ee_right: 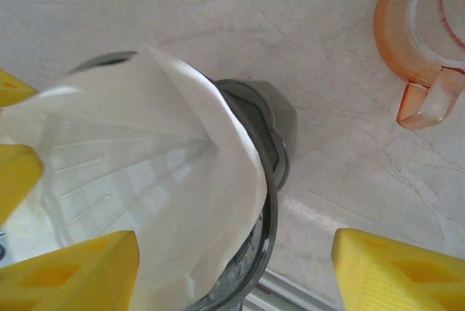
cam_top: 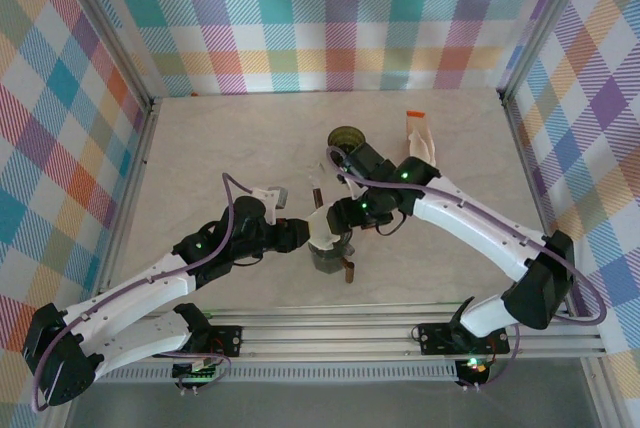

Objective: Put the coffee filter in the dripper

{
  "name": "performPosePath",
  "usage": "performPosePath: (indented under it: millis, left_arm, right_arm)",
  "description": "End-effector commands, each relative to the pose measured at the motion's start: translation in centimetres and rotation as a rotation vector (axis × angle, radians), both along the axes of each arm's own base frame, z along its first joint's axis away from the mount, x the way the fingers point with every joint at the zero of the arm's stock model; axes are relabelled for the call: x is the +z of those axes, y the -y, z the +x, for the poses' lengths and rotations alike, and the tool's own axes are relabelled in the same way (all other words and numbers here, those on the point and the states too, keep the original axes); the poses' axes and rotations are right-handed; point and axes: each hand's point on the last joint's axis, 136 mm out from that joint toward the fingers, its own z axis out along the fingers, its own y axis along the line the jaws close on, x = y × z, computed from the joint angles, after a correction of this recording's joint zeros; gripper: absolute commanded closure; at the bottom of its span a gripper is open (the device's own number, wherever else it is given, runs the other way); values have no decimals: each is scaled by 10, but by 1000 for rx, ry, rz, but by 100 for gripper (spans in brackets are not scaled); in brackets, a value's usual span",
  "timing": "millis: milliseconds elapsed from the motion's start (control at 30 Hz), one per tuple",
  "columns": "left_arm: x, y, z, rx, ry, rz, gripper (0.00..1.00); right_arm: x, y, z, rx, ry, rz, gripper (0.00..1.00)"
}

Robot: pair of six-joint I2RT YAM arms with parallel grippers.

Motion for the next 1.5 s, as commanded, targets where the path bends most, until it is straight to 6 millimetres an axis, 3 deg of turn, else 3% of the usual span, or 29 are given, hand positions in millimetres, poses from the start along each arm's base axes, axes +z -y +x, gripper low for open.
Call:
performPosePath:
  millis: [0,167,400,533,633,867,1000,1200,1467]
  left_arm:
    - [-6,-2,-1,-3,-18,11,61]
    - [-8,-1,0,-1,-29,10,61]
    - [-7,2,-1,-7,-39,4,61]
    - [-7,1,0,0,-42,2,61]
    - [-5,1,-1,3,-43,-4,59]
    - [22,1,-5,-7,-11,-70,38]
    - [22,1,-8,-13,-21,-64,39]
    - [3,2,-11,-25,-61,-37,40]
    - [-9,1,-15,-32,-76,-8,48]
  right_arm:
    - [3,-4,0,36,67,15,30]
    - [-5,-1,-4,46,88,-5,34]
    - [-14,-2,-4,52,99,-12,55]
    - [-16,-1,-3,57,112,-29,58]
    - [-19,0,-3,59,113,-40,58]
    - [-24,-1,-4,60,115,-45,57]
    - [-24,-3,-3,59,117,-40,56]
    - [-27,-5,-4,62,112,-44,54]
    - [-25,-4,-3,57,120,-50,48]
